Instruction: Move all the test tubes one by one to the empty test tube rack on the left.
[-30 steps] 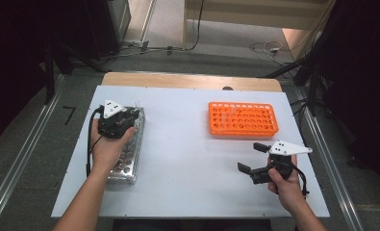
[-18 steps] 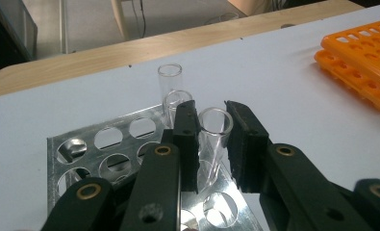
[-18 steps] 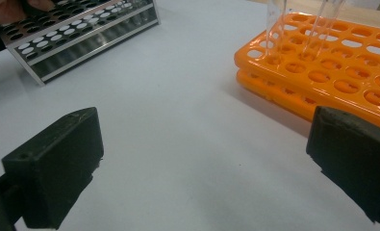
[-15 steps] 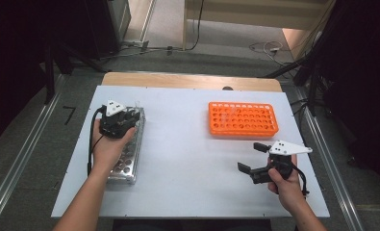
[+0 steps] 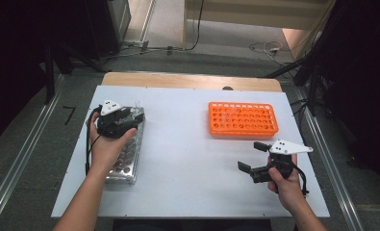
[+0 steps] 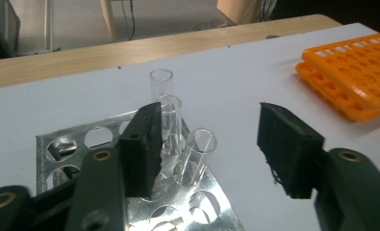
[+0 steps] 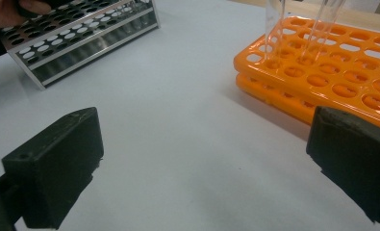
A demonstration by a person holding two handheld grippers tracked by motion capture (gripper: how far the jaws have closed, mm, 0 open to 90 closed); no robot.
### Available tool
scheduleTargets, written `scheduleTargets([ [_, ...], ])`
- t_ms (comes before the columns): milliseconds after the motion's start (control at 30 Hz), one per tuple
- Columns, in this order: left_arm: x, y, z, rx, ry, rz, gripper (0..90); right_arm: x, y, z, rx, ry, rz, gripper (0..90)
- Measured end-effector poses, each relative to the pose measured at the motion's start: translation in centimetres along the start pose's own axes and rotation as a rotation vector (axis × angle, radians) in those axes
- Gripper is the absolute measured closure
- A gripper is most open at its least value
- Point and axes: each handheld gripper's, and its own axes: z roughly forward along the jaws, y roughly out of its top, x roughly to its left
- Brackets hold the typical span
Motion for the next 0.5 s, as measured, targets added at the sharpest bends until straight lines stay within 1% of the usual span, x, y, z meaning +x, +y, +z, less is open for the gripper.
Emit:
scheduleTargets([
  [167, -0.5, 0.1, -0.9, -0.032, -0.038, -0.005, 24.6, -0.2, 0.4, 0.2, -0.010, -0.008, 0.007, 0.0],
  [233, -0.8, 0.1, -1.3, -0.044, -0.067, -0.006, 19.7, -0.3, 0.7, 0.4, -0.016, -0.010, 0.012, 0.0],
  [300, -1.1, 0.0, -1.6, -0.051, -0.087, -0.010, 14.7, -0.4, 1.0, 0.6, -0.021, -0.012, 0.014, 0.0],
  [333, -1.3, 0.0, -1.7, -0.053, -0.102, -0.009, 12.7, -0.5, 1.2, 0.7, -0.022, -0.015, 0.009, 0.0],
  [433, -1.9, -0.2, -2.2, -0.068, -0.126, -0.009, 8.5, -0.8, 1.8, 1.1, -0.034, -0.030, 0.012, 1.5],
  [500, -2.3, -0.3, -2.5, -0.077, -0.134, -0.012, 5.6, -1.0, 2.1, 1.4, -0.042, -0.033, 0.013, 2.6],
])
